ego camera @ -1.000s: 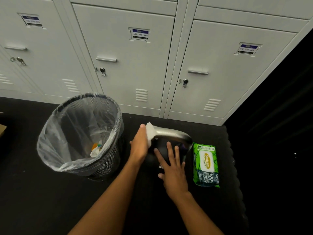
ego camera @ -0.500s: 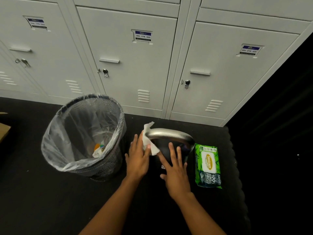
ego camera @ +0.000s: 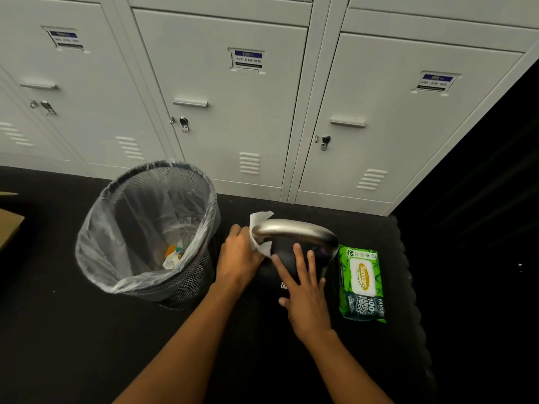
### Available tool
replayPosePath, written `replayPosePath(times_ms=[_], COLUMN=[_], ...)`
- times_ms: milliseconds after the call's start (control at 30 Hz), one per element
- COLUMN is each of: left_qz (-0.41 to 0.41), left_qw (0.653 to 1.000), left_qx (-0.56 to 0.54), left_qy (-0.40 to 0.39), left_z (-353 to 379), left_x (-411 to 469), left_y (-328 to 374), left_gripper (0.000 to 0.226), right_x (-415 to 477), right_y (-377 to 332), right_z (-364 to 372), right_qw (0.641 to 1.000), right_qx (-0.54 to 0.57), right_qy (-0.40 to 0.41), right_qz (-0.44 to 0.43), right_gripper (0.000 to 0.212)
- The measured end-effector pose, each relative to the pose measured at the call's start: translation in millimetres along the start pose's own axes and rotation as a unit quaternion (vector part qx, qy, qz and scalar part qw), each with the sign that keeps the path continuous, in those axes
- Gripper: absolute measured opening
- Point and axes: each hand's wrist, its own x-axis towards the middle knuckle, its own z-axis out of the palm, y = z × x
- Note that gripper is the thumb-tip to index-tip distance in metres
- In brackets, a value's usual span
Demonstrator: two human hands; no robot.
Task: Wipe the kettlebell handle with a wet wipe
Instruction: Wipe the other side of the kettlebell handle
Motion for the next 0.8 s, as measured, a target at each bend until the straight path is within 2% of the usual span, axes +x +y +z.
replayPosePath(times_ms=[67, 133, 233, 300, 433, 567, 633, 700, 733, 800], left_qz=[0.046, 0.041, -0.026, -0.05, -0.049, 0.028, 0.052, 0.049, 0.052, 0.093], left_qw=[0.998, 0.996, 0.99, 0.993, 0.998, 0.994, 0.973, 0.942, 0.938, 0.942], left_qx=[-0.038, -0.075, -0.124, -0.082, -0.043, -0.095, -0.217, -0.325, -0.335, -0.314], left_qy=[0.002, 0.022, 0.056, 0.066, 0.006, -0.047, -0.057, -0.069, -0.068, -0.075], left_z=[-1.5, 2.1, 14.7, 20.0, 11.5, -9.9, -19.6, -22.9, -22.6, -22.6], left_x=[-4.0, -7.6, -4.9, 3.9, 16.9, 6.7, -3.8, -11.2, -13.1, -17.2], left_y=[-19.3, -21.6, -6.9, 3.2, 6.5, -11.2, -8.5, 4.4, 11.8, 28.8], left_gripper=[0.016, 0.012, 0.028, 0.039, 0.046, 0.028, 0.041, 0.067, 0.075, 0.07], right_x=[0.3, 0.5, 0.8, 1.2, 1.3, 0.0, -0.4, -0.5, -0.7, -1.7], right_y=[-0.5, -0.4, 0.5, 0.9, 0.9, -0.3, -0.4, -0.6, -0.3, 0.1], right_z=[0.1, 0.2, 0.9, 0.8, 1.6, 1.4, 0.8, 0.2, -0.3, -1.2], right_qw=[1.0, 1.0, 1.0, 1.0, 1.0, 1.0, 1.0, 1.0, 1.0, 1.0], right_qx=[0.006, 0.013, 0.013, 0.011, 0.007, 0.012, 0.011, 0.008, 0.008, 0.009], right_qy=[0.002, 0.007, 0.002, 0.001, 0.001, 0.012, 0.013, 0.005, 0.003, 0.004], right_qz=[0.0, 0.001, -0.001, -0.002, 0.001, 0.0, 0.001, 0.001, 0.0, -0.002], right_gripper=[0.109, 0.109, 0.109, 0.109, 0.109, 0.111, 0.113, 0.114, 0.114, 0.111])
